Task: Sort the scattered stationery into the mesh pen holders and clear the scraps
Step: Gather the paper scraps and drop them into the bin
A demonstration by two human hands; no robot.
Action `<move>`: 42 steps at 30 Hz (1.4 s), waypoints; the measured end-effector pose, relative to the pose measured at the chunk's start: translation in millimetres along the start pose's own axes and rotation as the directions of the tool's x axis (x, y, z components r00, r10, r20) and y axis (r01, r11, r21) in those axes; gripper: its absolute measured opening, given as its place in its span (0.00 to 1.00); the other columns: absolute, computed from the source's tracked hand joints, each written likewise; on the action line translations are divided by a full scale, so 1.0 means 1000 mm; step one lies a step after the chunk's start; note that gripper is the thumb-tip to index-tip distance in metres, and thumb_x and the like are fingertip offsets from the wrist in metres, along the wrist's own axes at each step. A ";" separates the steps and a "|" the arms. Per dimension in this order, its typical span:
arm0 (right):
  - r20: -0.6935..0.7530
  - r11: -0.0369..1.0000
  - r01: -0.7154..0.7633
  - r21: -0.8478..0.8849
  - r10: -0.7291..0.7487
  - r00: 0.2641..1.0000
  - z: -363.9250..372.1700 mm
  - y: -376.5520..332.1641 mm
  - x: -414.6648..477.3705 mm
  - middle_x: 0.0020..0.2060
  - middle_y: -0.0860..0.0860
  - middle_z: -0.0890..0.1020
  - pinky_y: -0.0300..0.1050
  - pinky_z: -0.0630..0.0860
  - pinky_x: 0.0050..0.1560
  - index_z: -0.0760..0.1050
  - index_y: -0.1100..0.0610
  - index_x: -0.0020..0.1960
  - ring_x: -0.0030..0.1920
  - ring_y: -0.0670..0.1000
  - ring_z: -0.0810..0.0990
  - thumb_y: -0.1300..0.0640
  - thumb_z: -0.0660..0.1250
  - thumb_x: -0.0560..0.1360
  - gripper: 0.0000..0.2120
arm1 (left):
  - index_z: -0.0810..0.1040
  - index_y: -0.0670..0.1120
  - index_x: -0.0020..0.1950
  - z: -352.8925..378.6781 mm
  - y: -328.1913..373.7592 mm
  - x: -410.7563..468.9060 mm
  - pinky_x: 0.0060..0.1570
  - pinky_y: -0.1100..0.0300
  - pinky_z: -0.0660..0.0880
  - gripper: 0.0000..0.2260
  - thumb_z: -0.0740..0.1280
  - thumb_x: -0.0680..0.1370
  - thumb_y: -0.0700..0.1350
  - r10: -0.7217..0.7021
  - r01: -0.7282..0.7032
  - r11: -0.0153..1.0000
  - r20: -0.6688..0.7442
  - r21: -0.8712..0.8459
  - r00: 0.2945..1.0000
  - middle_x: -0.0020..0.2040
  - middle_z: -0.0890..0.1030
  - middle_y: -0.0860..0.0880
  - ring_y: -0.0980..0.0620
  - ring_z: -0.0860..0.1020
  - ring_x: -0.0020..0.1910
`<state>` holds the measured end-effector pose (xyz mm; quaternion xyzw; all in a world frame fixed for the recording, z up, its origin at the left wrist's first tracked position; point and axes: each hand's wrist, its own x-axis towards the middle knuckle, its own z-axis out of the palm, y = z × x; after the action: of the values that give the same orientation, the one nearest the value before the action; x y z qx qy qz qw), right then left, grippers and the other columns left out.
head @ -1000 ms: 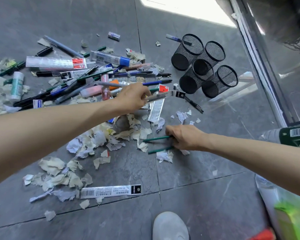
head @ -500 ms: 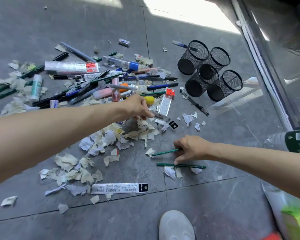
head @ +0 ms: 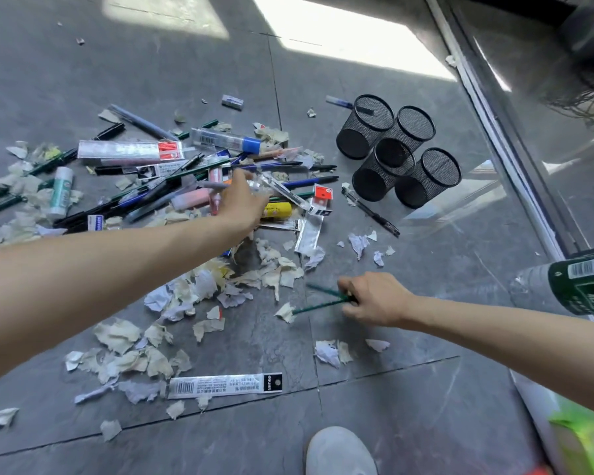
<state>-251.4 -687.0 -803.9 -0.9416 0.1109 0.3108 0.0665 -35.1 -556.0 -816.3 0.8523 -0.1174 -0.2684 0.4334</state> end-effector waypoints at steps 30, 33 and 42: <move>-0.595 0.955 -0.155 0.252 0.279 0.754 -0.037 -0.029 0.097 0.60 0.57 0.69 0.50 0.69 0.55 0.67 0.58 0.65 0.57 0.59 0.70 0.66 0.63 0.72 0.22 | 0.74 0.42 0.52 -0.019 -0.078 -0.042 0.38 0.52 0.72 0.08 0.58 0.76 0.41 0.497 -0.549 0.664 0.250 0.507 0.831 0.52 0.73 0.45 0.45 0.74 0.45; -0.403 0.832 -0.312 0.460 0.508 0.761 -0.024 -0.021 0.084 0.71 0.58 0.59 0.53 0.63 0.65 0.59 0.59 0.71 0.68 0.60 0.62 0.67 0.59 0.72 0.27 | 0.76 0.41 0.58 0.005 -0.087 -0.052 0.50 0.52 0.75 0.18 0.54 0.76 0.49 0.552 -0.666 0.522 0.384 0.533 0.740 0.59 0.75 0.42 0.42 0.76 0.54; -0.092 0.810 -0.363 0.460 0.450 0.888 0.030 -0.006 0.049 0.75 0.58 0.53 0.53 0.52 0.74 0.53 0.57 0.76 0.74 0.60 0.52 0.54 0.55 0.80 0.26 | 0.72 0.46 0.67 0.041 -0.120 -0.106 0.69 0.48 0.63 0.23 0.52 0.79 0.56 0.483 -0.733 0.409 0.552 0.544 0.680 0.69 0.71 0.47 0.49 0.70 0.67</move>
<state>-228.4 -683.3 -856.8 -0.8832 0.3826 0.1907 0.1930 -149.4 -466.3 -894.3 0.7909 -0.5858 -0.1478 0.0976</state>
